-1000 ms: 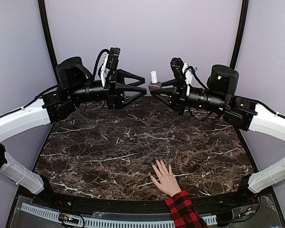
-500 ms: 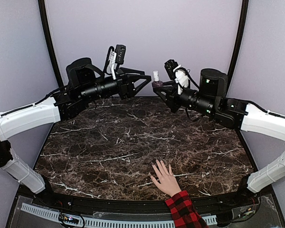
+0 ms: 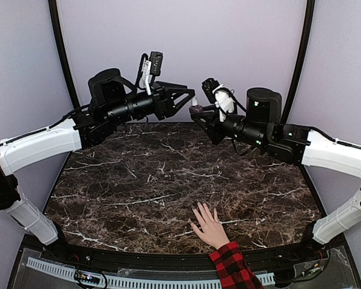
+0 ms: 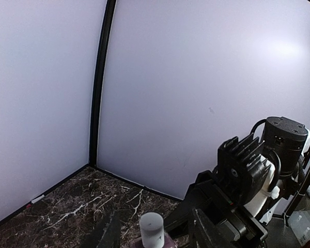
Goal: Paint the nails
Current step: Screw the nail polish bottle cap onto the nail polish bottle.
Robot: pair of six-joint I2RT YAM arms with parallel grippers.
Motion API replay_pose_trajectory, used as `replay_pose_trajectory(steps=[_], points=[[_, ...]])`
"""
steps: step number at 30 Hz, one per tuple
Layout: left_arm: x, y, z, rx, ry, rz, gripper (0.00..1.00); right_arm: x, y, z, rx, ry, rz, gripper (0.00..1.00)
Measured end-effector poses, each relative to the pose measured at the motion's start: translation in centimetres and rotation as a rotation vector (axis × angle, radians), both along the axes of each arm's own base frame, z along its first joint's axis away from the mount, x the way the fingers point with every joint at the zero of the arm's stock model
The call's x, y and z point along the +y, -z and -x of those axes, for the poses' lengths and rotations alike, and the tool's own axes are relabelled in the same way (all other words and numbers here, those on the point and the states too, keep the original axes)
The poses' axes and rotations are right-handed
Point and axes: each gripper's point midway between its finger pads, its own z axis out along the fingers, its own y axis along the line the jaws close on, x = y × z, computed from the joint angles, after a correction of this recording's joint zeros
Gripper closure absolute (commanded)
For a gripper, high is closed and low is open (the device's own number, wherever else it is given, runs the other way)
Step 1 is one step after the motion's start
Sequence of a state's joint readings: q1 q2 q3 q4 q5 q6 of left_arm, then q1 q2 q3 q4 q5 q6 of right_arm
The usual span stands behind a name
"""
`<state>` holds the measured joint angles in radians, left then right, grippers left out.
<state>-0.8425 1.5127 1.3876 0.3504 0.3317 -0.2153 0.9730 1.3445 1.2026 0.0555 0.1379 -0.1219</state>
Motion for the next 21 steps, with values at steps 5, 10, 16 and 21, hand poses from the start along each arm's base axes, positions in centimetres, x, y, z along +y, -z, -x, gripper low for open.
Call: replay_pose_trajectory(steps=[5,10,16,21], points=[[-0.3,0.5,-0.3,0.011,0.000,-0.007,0.53,0.1,0.2,0.0,0.001,0.007,0.005,1.00],[-0.8,1.7,-0.8,0.029,-0.003,-0.027,0.56,0.2,0.3,0.0,-0.001,0.009,0.011,1.00],[-1.1,2.2,-1.0,0.041,-0.001,-0.035,0.79,0.2,0.3,0.0,-0.003,0.009,0.015,1.00],[-1.1,2.1,-1.0,0.039,0.002,-0.034,0.90,0.2,0.4,-0.1,-0.005,0.012,0.020,1.00]])
